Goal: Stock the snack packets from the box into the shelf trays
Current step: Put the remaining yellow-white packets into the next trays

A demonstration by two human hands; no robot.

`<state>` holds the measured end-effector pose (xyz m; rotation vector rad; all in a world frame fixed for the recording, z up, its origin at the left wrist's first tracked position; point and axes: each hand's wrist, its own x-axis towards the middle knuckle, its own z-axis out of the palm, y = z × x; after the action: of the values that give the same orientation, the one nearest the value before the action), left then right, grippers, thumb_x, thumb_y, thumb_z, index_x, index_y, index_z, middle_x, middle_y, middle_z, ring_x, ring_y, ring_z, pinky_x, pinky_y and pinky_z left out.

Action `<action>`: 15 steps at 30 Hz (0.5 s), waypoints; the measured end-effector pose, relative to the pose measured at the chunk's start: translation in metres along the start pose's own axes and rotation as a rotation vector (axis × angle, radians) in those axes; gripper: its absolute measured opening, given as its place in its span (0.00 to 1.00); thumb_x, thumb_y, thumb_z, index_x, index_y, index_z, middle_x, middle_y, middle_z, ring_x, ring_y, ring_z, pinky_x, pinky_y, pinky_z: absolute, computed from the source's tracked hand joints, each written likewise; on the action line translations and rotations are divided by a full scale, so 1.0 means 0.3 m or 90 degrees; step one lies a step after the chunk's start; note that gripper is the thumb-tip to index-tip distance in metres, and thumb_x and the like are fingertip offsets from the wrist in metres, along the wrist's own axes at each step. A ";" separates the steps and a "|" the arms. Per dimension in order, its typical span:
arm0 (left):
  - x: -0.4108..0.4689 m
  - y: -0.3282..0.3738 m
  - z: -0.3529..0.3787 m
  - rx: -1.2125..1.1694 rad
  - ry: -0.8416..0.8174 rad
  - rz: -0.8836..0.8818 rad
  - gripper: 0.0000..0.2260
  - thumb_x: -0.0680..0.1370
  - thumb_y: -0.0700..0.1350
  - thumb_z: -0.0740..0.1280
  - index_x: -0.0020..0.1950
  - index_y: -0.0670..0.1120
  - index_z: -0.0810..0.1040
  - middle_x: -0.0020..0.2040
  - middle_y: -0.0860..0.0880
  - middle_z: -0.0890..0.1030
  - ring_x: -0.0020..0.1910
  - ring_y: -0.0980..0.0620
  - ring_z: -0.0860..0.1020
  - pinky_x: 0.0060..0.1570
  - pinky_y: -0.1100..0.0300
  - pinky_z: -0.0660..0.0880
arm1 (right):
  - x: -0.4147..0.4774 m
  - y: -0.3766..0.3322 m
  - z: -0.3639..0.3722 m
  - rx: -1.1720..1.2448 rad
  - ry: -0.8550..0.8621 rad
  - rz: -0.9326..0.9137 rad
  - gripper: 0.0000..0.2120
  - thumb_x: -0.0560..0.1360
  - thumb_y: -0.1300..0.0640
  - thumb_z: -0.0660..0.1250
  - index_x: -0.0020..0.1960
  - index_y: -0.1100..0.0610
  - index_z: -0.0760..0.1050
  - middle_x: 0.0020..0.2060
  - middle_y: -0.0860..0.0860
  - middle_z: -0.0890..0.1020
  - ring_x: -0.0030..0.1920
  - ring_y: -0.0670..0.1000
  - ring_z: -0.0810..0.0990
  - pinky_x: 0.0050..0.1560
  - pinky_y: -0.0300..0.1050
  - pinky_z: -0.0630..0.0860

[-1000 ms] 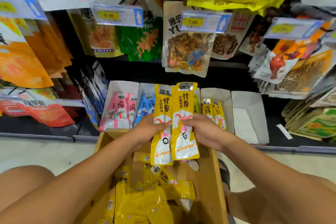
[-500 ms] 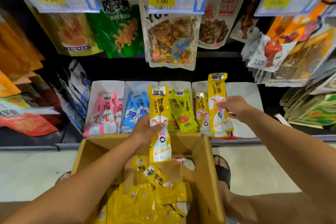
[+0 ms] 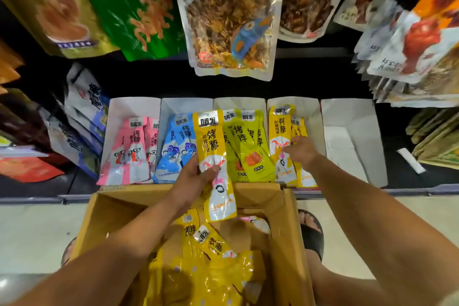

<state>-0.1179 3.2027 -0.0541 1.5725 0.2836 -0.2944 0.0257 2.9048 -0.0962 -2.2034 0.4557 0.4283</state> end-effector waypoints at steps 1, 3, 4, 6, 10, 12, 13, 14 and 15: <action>0.000 -0.007 -0.001 -0.004 0.007 -0.004 0.13 0.83 0.44 0.68 0.67 0.52 0.76 0.54 0.46 0.86 0.44 0.50 0.86 0.38 0.60 0.79 | 0.009 0.011 0.013 -0.022 0.000 -0.014 0.07 0.75 0.62 0.73 0.51 0.63 0.81 0.41 0.61 0.80 0.41 0.58 0.79 0.45 0.52 0.75; 0.000 -0.011 0.006 -0.017 0.007 -0.010 0.13 0.83 0.42 0.67 0.68 0.51 0.76 0.52 0.48 0.86 0.38 0.57 0.84 0.33 0.66 0.77 | 0.016 0.019 0.023 -0.096 0.020 -0.053 0.15 0.76 0.61 0.72 0.60 0.68 0.78 0.47 0.64 0.83 0.48 0.63 0.82 0.50 0.54 0.79; 0.003 -0.016 0.006 -0.019 0.005 -0.016 0.14 0.83 0.42 0.67 0.68 0.51 0.76 0.53 0.48 0.86 0.40 0.57 0.85 0.34 0.66 0.77 | 0.018 0.024 0.025 -0.128 0.040 -0.069 0.17 0.76 0.60 0.72 0.62 0.67 0.77 0.50 0.63 0.83 0.51 0.63 0.82 0.51 0.54 0.79; 0.002 -0.016 0.007 -0.026 0.008 -0.022 0.13 0.83 0.42 0.67 0.68 0.50 0.76 0.53 0.48 0.86 0.40 0.56 0.85 0.34 0.65 0.78 | 0.017 0.032 0.029 -0.205 0.062 -0.111 0.21 0.76 0.59 0.71 0.67 0.63 0.74 0.56 0.62 0.81 0.58 0.63 0.79 0.53 0.52 0.77; -0.004 -0.011 0.011 -0.032 0.014 -0.029 0.13 0.83 0.41 0.67 0.67 0.49 0.76 0.54 0.47 0.87 0.43 0.52 0.86 0.34 0.63 0.79 | 0.007 0.050 0.055 -0.265 -0.014 -0.175 0.30 0.74 0.54 0.74 0.74 0.56 0.71 0.67 0.59 0.76 0.66 0.61 0.75 0.62 0.53 0.75; -0.004 -0.010 0.012 -0.034 0.017 -0.035 0.13 0.83 0.42 0.67 0.67 0.51 0.76 0.56 0.47 0.86 0.50 0.48 0.86 0.37 0.60 0.80 | -0.003 0.060 0.066 -0.293 -0.034 -0.190 0.31 0.73 0.54 0.76 0.74 0.56 0.71 0.68 0.59 0.76 0.66 0.61 0.75 0.64 0.52 0.74; -0.004 -0.011 0.011 -0.032 0.020 -0.037 0.13 0.83 0.42 0.67 0.67 0.52 0.76 0.57 0.47 0.86 0.50 0.48 0.86 0.38 0.60 0.80 | -0.005 0.065 0.070 -0.297 -0.033 -0.193 0.31 0.73 0.54 0.76 0.74 0.56 0.70 0.68 0.59 0.76 0.67 0.61 0.75 0.65 0.52 0.73; -0.002 -0.011 0.011 -0.029 0.024 -0.036 0.13 0.83 0.43 0.68 0.67 0.52 0.76 0.57 0.47 0.86 0.50 0.48 0.86 0.38 0.60 0.80 | -0.004 0.069 0.073 -0.298 -0.028 -0.200 0.31 0.74 0.55 0.75 0.74 0.57 0.70 0.69 0.59 0.76 0.68 0.61 0.75 0.66 0.52 0.73; -0.002 -0.009 0.013 -0.027 0.026 -0.036 0.13 0.83 0.43 0.68 0.67 0.52 0.76 0.57 0.47 0.86 0.50 0.48 0.86 0.38 0.60 0.80 | -0.007 0.069 0.073 -0.303 -0.029 -0.204 0.31 0.74 0.55 0.75 0.75 0.57 0.70 0.69 0.59 0.76 0.68 0.60 0.74 0.67 0.52 0.72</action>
<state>-0.1196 3.1989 -0.0565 1.5316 0.3640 -0.2987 0.0111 2.9102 -0.1222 -2.6585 -0.0387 0.4422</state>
